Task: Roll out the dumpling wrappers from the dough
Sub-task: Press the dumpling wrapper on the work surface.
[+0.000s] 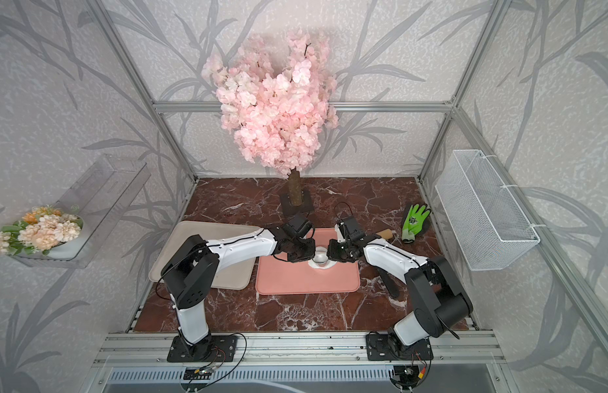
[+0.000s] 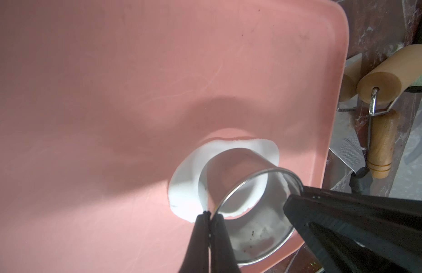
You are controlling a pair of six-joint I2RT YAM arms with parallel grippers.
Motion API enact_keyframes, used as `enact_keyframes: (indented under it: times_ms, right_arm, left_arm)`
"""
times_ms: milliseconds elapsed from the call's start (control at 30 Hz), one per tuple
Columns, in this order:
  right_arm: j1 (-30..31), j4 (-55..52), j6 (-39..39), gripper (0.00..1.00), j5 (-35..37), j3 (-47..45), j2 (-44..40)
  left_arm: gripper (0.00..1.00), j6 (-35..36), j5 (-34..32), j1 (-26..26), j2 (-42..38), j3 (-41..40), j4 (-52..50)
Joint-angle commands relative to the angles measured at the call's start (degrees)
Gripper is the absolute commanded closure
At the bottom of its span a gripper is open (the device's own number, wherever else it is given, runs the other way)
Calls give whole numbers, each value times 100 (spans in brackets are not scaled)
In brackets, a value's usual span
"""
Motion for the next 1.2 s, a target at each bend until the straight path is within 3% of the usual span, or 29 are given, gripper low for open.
enact_keyframes:
  times_ms: [0, 533, 1167]
  right_arm:
    - [29, 139, 55, 87, 98, 125, 41]
    - [27, 200, 99, 95, 313, 67, 317]
    - [27, 204, 80, 100, 653, -209, 642]
  left_arm:
    - [100, 51, -55, -34, 115, 165, -71]
    - [100, 75, 29, -47, 256, 271, -125]
    - [100, -129, 200, -39, 249, -559, 227]
